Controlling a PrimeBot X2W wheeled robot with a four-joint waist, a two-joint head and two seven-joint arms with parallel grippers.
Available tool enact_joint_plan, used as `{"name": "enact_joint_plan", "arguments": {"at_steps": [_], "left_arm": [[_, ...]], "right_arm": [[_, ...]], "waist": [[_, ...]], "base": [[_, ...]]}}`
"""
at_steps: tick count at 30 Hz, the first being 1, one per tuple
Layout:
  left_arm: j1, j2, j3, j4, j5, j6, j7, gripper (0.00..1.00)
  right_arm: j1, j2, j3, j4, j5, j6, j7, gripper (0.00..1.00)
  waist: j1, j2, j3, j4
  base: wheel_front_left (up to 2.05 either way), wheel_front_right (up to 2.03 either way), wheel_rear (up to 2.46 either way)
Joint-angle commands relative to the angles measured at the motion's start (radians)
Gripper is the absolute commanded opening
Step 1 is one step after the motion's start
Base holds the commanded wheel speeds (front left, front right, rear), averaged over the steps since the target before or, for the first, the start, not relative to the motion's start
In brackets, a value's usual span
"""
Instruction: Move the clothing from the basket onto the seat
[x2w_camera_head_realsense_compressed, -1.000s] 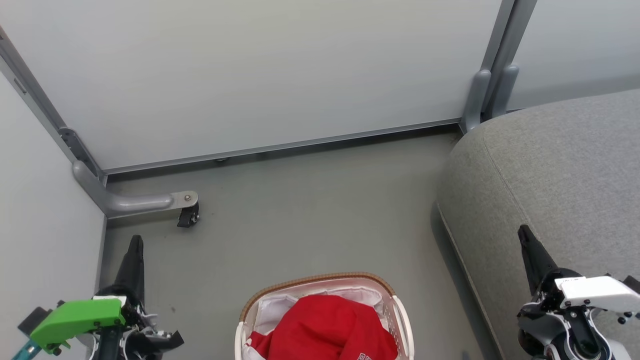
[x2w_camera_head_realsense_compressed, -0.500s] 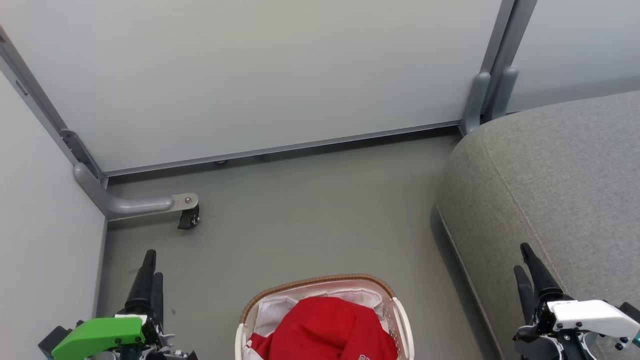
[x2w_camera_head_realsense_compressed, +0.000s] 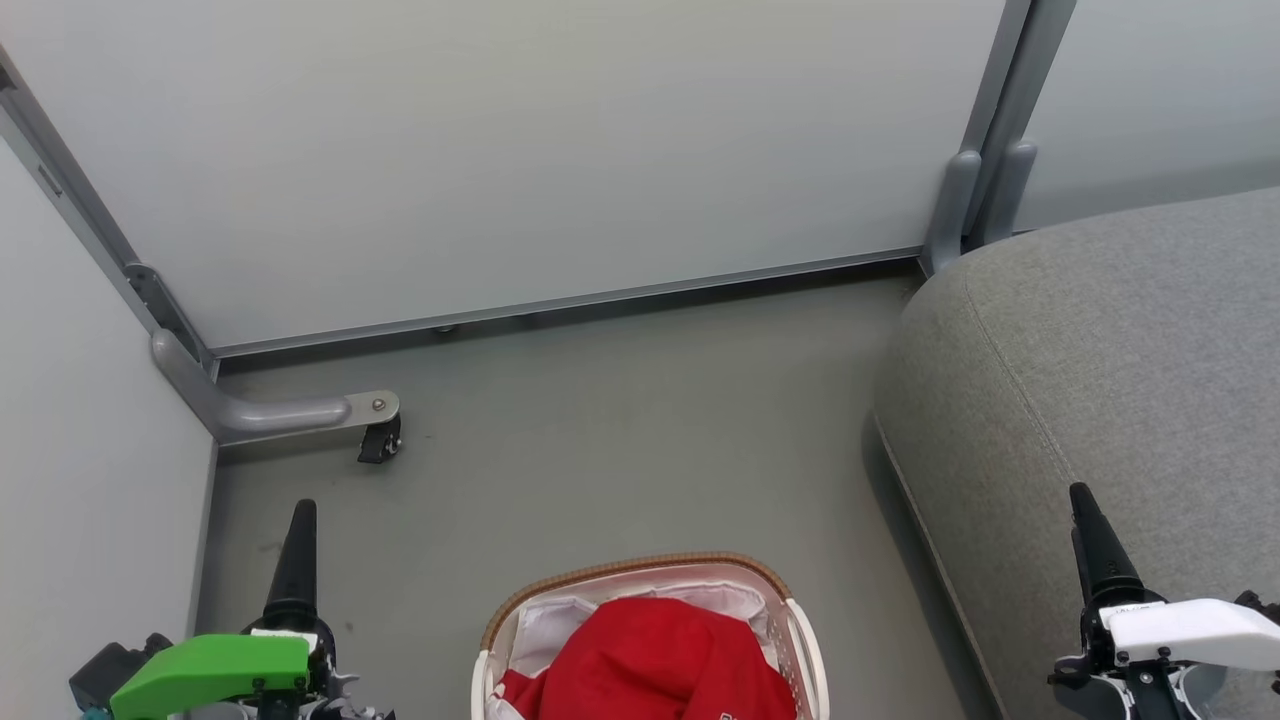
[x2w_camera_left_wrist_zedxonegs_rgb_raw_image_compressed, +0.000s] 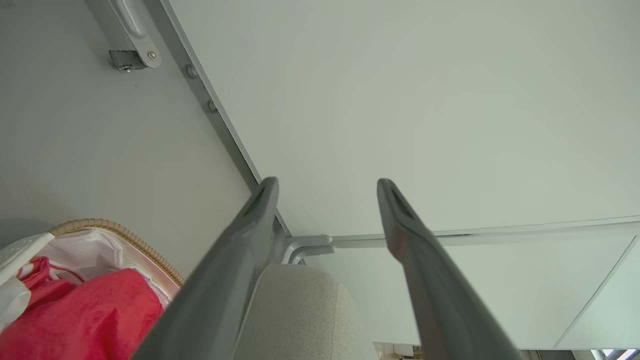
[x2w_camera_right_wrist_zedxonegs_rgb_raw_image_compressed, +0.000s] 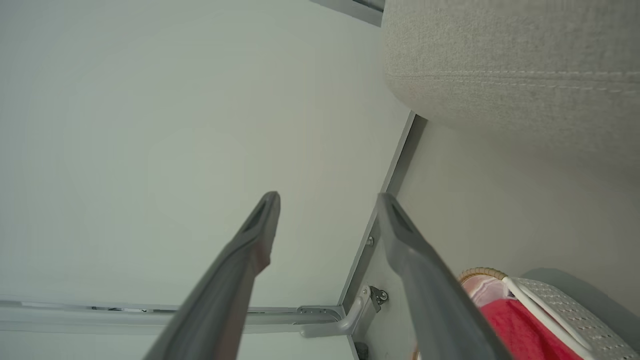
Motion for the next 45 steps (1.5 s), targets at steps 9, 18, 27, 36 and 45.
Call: {"name": "enact_joint_plan", "arguments": {"at_steps": [9,18,27,36,45], "left_arm": [[0.0,0.007,-0.022,-0.054,0.192,0.036,-0.041,1.0],[0.01,0.007,-0.047,-0.088,0.392,0.071,-0.072,1.0],[0.015,0.008,-0.091,-0.092,0.586,0.094,-0.101,1.0],[-0.002,0.009,-0.141,-0.04,0.731,0.11,-0.127,1.0],[-0.019,0.01,-0.165,0.004,0.827,0.127,-0.152,1.0]], "right_arm": [[0.005,-0.011,0.001,-0.07,-0.249,0.0,-0.041,1.0],[0.024,-0.012,0.025,-0.116,-0.463,0.0,-0.072,1.0],[0.039,-0.014,0.043,-0.111,-0.632,0.0,-0.102,1.0],[0.044,-0.015,0.044,-0.103,-0.752,0.0,-0.127,1.0],[0.047,-0.016,0.039,-0.102,-0.854,0.0,-0.153,1.0]], "waist": [[0.0,0.0,-0.004,0.003],[0.0,0.0,-0.006,0.005],[0.0,0.0,-0.01,0.007],[0.0,0.0,-0.012,0.008],[0.0,0.0,-0.012,0.007]], "base": [[0.0,0.0,0.0],[0.0,0.0,0.0],[0.0,0.0,0.0],[0.0,0.0,0.0],[0.0,0.0,0.0]]}}
